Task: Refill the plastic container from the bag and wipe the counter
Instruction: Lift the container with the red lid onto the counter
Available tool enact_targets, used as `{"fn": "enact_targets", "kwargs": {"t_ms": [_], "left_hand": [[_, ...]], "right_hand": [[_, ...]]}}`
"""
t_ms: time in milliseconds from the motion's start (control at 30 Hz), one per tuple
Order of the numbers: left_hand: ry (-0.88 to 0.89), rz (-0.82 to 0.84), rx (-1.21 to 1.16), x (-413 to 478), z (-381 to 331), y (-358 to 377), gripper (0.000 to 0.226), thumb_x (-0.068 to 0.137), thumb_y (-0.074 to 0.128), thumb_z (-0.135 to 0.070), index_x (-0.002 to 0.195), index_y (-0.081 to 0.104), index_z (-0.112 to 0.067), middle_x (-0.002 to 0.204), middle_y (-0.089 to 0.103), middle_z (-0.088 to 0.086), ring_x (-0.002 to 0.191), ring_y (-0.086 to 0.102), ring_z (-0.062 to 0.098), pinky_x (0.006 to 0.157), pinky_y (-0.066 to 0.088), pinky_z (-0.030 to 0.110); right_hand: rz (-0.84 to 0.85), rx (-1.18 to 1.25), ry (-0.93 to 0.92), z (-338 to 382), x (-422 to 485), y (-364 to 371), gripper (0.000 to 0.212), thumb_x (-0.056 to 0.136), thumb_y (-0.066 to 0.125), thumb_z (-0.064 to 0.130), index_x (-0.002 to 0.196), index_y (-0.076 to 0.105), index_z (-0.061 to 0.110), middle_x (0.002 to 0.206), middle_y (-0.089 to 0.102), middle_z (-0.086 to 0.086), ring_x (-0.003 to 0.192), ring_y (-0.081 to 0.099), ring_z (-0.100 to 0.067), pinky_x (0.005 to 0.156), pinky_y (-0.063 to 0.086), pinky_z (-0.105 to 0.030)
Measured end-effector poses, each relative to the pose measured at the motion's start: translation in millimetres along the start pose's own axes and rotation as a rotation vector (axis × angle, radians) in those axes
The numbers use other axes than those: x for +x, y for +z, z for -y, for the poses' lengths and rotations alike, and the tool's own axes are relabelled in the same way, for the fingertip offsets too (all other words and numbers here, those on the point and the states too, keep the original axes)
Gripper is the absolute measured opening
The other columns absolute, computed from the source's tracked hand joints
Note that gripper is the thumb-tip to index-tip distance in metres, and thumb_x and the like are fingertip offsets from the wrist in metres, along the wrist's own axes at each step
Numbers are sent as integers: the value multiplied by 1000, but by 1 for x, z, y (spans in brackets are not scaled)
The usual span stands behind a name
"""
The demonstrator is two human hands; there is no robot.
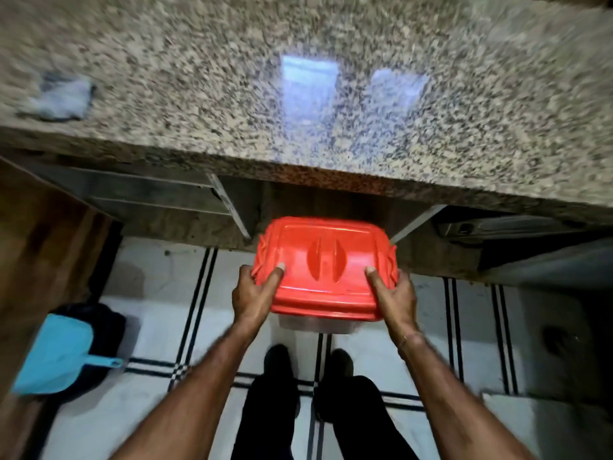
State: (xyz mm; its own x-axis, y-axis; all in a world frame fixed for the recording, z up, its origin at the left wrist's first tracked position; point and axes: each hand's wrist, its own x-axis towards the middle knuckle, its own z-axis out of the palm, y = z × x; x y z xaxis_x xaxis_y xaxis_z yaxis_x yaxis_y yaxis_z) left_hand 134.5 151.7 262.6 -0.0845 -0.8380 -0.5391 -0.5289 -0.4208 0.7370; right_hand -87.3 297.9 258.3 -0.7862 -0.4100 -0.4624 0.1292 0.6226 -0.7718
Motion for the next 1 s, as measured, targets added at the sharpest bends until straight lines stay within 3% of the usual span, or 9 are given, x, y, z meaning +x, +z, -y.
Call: {"fn": "enact_targets", "kwargs": {"t_ms": [67, 200, 333, 433, 500, 600, 733, 867, 1000], "left_hand": [[16, -55, -23, -46, -33, -29, 50, 82, 73, -60, 105, 58, -19, 91, 68, -7, 83, 67, 15, 61, 46, 24], [101, -138, -56, -104, -96, -80, 50, 78, 75, -63, 103, 60, -22, 93, 69, -8, 83, 66, 13, 67, 46, 28], [218, -169, -86, -128, -154, -119, 48, 78, 75, -63, 101, 60, -25, 91, 69, -10, 84, 67, 14, 72, 51, 34], [315, -168, -149, -134, -196, -143, 59, 69, 73, -71, 103, 60, -25, 96, 71, -5, 86, 69, 18, 78, 55, 39], [380, -159, -203, -133, -226, -154, 60, 72, 77, -65, 110, 60, -22, 101, 70, -5, 88, 69, 16, 76, 54, 34], [470, -132, -231, -123, -273, -157, 55, 78, 78, -59, 113, 57, -22, 105, 68, -5, 92, 69, 17, 78, 55, 33], [508, -132, -201, -98, -320, -141, 63, 67, 73, -77, 107, 58, -30, 104, 71, -3, 93, 70, 22, 88, 57, 47], [526, -116, -194, -74, -367, -105, 67, 63, 72, -81, 101, 60, -28, 99, 72, -3, 89, 71, 22, 86, 58, 51], [524, -83, -138, -44, -416, -55, 72, 62, 68, -85, 103, 61, -26, 98, 72, -1, 87, 71, 24, 83, 60, 50]], "right_hand": [[1, -25, -15, 38, -41, -25, 69, 69, 69, 79, 115, 57, 30, 113, 68, 1, 99, 69, -20, 87, 60, -48], [-22, -34, -136, 110, -104, -65, 64, 73, 66, 77, 115, 53, 30, 112, 66, 3, 98, 68, -18, 83, 60, -45], [-72, 10, -272, 179, -139, -89, 62, 73, 67, 70, 116, 55, 26, 109, 66, 2, 93, 66, -10, 71, 51, -28], [-100, 26, -367, 228, -148, -101, 66, 73, 66, 71, 118, 57, 24, 110, 67, 2, 93, 66, -13, 77, 54, -32], [-121, 45, -428, 255, -146, -107, 69, 72, 65, 74, 118, 59, 22, 111, 69, 1, 96, 67, -17, 85, 55, -36], [-182, 108, -469, 290, -133, -115, 66, 78, 69, 67, 118, 60, 17, 110, 69, -1, 95, 68, -18, 75, 52, -27], [-258, 98, -487, 331, -107, -125, 55, 85, 71, 55, 119, 60, 13, 107, 66, 0, 89, 62, -18, 63, 40, -18], [-304, 101, -480, 360, -63, -144, 56, 84, 71, 57, 117, 61, 14, 106, 66, 1, 91, 64, -20, 73, 46, -28], [-272, 151, -460, 379, 5, -167, 66, 72, 67, 75, 114, 58, 25, 109, 69, 2, 94, 70, -20, 86, 60, -46]]}}
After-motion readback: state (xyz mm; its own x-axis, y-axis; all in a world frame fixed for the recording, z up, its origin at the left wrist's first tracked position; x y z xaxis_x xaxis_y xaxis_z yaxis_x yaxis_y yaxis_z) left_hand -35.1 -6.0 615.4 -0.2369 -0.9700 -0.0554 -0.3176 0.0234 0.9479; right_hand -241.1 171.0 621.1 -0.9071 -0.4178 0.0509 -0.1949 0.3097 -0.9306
